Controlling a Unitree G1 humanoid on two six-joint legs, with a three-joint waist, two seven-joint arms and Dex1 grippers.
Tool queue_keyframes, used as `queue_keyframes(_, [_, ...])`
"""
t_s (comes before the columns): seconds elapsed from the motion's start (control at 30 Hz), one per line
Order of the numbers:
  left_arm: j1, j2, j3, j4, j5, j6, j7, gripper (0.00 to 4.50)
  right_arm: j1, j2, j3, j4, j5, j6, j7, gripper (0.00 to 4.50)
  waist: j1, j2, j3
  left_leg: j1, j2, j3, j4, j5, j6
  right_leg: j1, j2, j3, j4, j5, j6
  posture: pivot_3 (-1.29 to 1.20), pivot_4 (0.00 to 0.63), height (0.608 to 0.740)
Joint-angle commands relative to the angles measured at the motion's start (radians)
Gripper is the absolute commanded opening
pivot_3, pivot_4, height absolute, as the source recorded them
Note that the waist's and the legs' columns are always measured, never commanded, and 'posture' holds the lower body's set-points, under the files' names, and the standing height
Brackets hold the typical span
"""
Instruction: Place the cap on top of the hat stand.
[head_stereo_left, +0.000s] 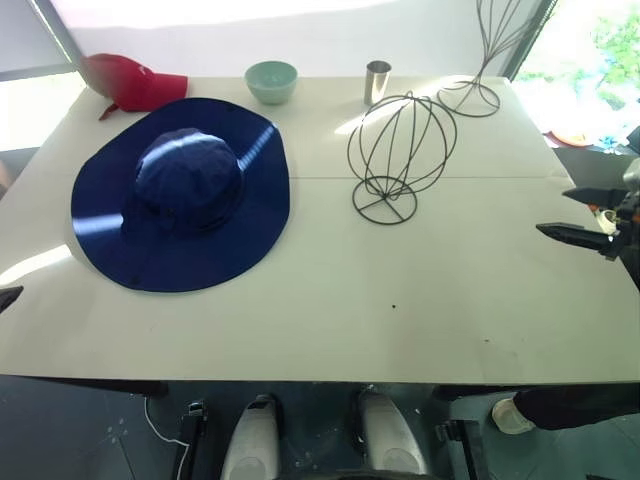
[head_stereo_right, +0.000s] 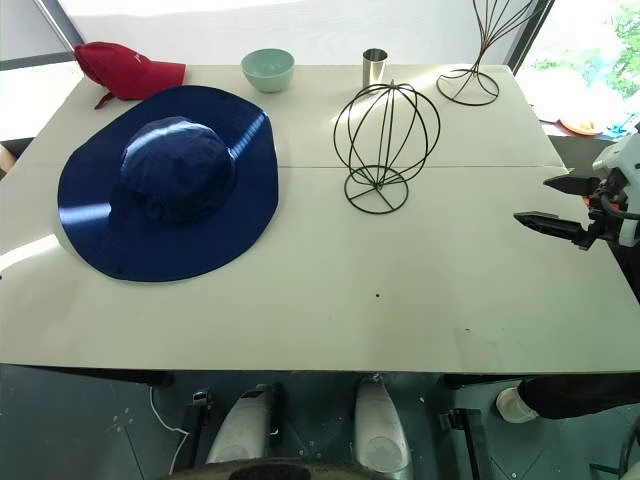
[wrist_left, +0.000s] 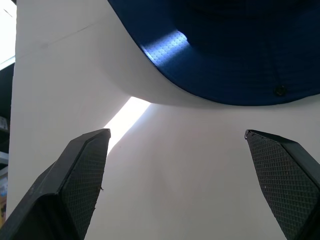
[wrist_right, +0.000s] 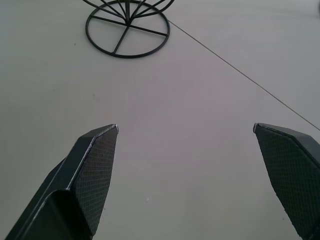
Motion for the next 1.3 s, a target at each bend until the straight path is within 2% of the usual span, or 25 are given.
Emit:
queue_keyframes(0.03, [-0.008,0.032,0.023,0.008,0.008,-0.028,-0.018,4.5,-0.022,0.001,-0.014,0.011,-0.002,-0.031,0.002,4.44,-0.001,0.0,0.0,0.0,0.0,0.0,0.0,0.0,0.0,0.0,0.0,0.0,0.0,0.0,0.0,0.0,0.15,0.739])
queue_keyframes(0.23, [-0.031,0.033,0.015,0.015,0.003,-0.015,-0.016,4.5,-0.031,0.011,-0.018,0.028,-0.01,-0.059,-0.011,4.44,0.0,0.0,0.0,0.001,0.0,0.0,0.0,0.0,0.0,0.0,0.0,0.0,0.001,0.0,0.0,0.0,0.15,0.739])
queue_keyframes(0.4, [-0.057,0.028,-0.006,-0.12,-0.036,0.04,-0.045,4.5,-0.069,0.013,-0.017,0.032,0.006,0.009,-0.02,4.44,0.0,0.0,0.0,0.001,0.0,0.0,0.001,0.0,0.0,0.001,0.0,0.0,0.002,0.0,0.0,0.0,0.15,0.739])
queue_keyframes(0.53, [-0.102,0.024,-0.069,-0.344,-0.083,0.096,-0.048,4.5,-0.037,0.004,-0.036,-0.11,0.049,0.074,0.005,4.44,0.004,0.0,0.0,0.002,0.0,0.0,0.002,0.0,0.0,0.002,0.0,0.0,0.003,0.0,0.0,0.0,0.15,0.739])
queue_keyframes(0.7, [-0.238,0.046,-0.252,-0.517,-0.087,0.093,-0.061,4.5,0.068,0.009,-0.111,-0.431,0.17,0.236,-0.016,4.44,0.005,0.0,0.0,0.002,0.0,0.0,0.002,0.0,0.0,0.002,0.001,0.001,0.003,0.002,0.004,0.0,0.15,0.739])
queue_keyframes(0.87, [-0.441,0.032,-0.531,-0.573,-0.005,-0.01,-0.111,4.5,0.214,0.017,-0.208,-0.778,0.309,0.41,-0.058,4.44,0.004,0.0,0.0,0.002,0.0,-0.001,0.003,0.0,0.0,0.002,0.001,0.001,0.005,0.003,0.005,0.0,0.15,0.739])
queue_keyframes(0.97, [-0.508,0.017,-0.671,-0.566,0.113,-0.15,-0.136,4.5,0.276,0.032,-0.262,-0.912,0.36,0.48,-0.117,4.44,0.003,0.0,0.0,0.003,0.0,-0.001,0.005,0.0,0.0,0.003,0.002,0.002,0.006,0.003,0.006,0.0,0.15,0.739])
queue_keyframes(1.17, [-0.503,-0.042,-0.823,-0.473,0.327,-0.409,-0.075,4.5,0.381,0.072,-0.374,-1.103,0.464,0.6,-0.227,4.44,0.005,0.0,0.0,0.003,0.0,-0.001,0.008,0.0,0.0,0.003,0.002,0.003,0.008,0.003,0.006,0.0,0.15,0.739])
queue_keyframes(1.3, [-0.494,-0.091,-0.868,-0.427,0.446,-0.47,0.023,4.5,0.42,0.062,-0.449,-1.183,0.547,0.667,-0.258,4.44,0.011,0.0,0.0,0.002,0.0,-0.001,0.01,0.0,0.0,0.003,0.002,0.003,0.009,0.002,0.005,0.0,0.15,0.739])
